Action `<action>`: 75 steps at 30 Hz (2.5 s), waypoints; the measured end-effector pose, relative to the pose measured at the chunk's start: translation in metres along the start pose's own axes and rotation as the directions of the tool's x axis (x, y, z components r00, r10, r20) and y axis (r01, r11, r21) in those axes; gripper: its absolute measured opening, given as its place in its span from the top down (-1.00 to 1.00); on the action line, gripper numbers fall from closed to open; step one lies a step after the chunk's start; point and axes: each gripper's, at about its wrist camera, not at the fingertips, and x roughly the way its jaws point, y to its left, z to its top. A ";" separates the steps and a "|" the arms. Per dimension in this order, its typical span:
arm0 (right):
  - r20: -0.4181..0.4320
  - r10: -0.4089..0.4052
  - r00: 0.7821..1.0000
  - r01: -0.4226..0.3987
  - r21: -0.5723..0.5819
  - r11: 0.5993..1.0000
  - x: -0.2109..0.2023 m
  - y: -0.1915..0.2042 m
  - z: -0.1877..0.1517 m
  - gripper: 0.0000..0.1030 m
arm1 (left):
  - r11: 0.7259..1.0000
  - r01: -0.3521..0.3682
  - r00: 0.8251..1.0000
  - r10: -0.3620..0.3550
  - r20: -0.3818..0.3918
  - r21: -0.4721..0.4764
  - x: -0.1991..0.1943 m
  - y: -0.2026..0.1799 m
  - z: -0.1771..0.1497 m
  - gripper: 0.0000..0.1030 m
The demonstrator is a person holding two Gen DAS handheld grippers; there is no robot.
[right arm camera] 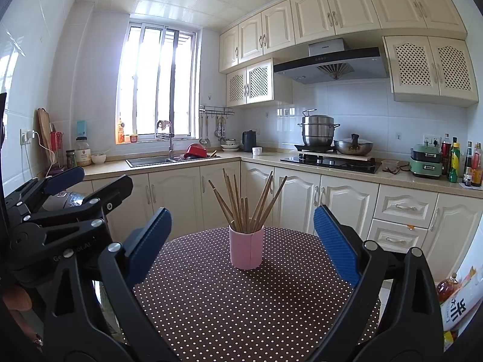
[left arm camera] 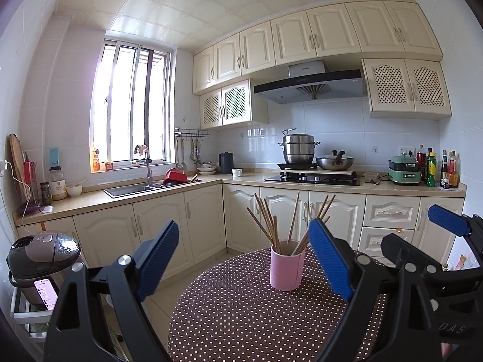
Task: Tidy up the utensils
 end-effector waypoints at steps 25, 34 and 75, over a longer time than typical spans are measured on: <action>-0.006 0.001 1.000 -0.001 0.009 1.000 0.001 0.000 -0.002 -0.81 | 1.000 0.000 1.000 0.000 -0.004 0.001 0.002 -0.001 -0.001 -0.68; -0.008 0.001 1.000 -0.001 0.011 1.000 0.001 0.000 -0.002 -0.81 | 1.000 0.002 1.000 -0.002 -0.006 0.002 0.002 -0.001 -0.002 -0.68; -0.017 0.005 1.000 -0.004 0.018 1.000 0.004 0.003 -0.008 -0.81 | 1.000 0.001 1.000 -0.001 -0.010 -0.001 0.004 -0.004 -0.006 -0.68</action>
